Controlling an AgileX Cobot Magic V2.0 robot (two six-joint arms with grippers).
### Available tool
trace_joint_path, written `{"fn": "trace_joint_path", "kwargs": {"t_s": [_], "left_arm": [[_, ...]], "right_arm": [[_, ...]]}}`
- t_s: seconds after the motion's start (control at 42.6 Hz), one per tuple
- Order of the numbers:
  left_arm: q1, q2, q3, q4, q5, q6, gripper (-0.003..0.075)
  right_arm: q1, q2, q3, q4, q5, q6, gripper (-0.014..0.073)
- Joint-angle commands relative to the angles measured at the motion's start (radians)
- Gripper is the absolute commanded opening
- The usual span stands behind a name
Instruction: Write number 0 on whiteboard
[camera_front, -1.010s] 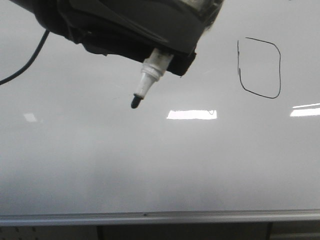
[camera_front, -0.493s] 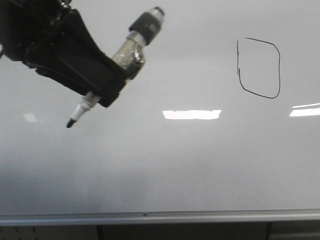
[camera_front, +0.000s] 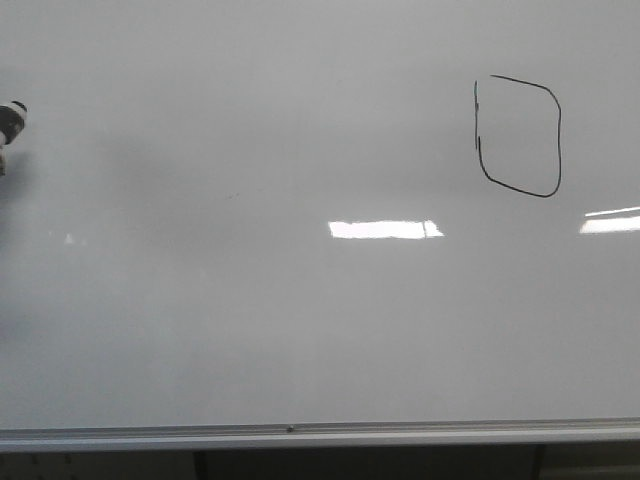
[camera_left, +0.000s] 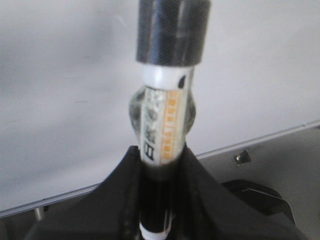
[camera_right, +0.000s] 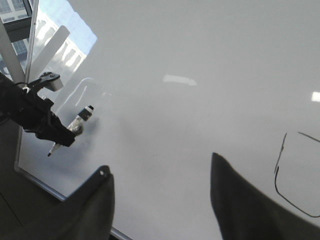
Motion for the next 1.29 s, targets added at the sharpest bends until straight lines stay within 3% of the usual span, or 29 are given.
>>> {"fn": "trace_joint_path", "kwargs": {"t_s": [0.0, 0.07, 0.164, 0.775, 0.869, 1.104, 1.175, 1.269], "left_arm": [[0.002, -0.03, -0.024, 0.014, -0.074, -0.051, -0.0019], [0.002, -0.021, -0.024, 0.014, -0.103, -0.062, -0.0019], [0.002, 0.0, -0.024, 0.016, -0.146, -0.085, -0.0019], [0.002, 0.13, -0.024, 0.028, -0.359, -0.163, 0.0008], [0.002, 0.147, -0.024, 0.028, -0.38, -0.163, 0.0112], [0.002, 0.154, -0.024, 0.03, -0.403, -0.163, 0.0531], [0.002, 0.142, -0.024, 0.046, -0.38, -0.163, 0.0611], [0.002, 0.105, -0.024, 0.088, -0.333, -0.163, 0.0634]], "right_arm": [[0.0, -0.042, 0.028, 0.023, -0.059, -0.013, 0.0274], [0.0, -0.062, 0.056, 0.023, -0.059, -0.013, 0.0076], [0.0, -0.061, 0.057, 0.023, -0.06, -0.013, -0.0076], [0.0, -0.061, 0.057, 0.023, -0.045, -0.013, -0.0069], [0.0, -0.061, 0.057, 0.023, -0.045, -0.013, -0.0069], [0.0, -0.061, 0.057, 0.023, -0.045, -0.013, -0.0069], [0.0, -0.061, 0.057, 0.023, -0.045, -0.013, -0.0069], [0.0, -0.061, 0.057, 0.023, -0.047, -0.013, -0.0069]]}}
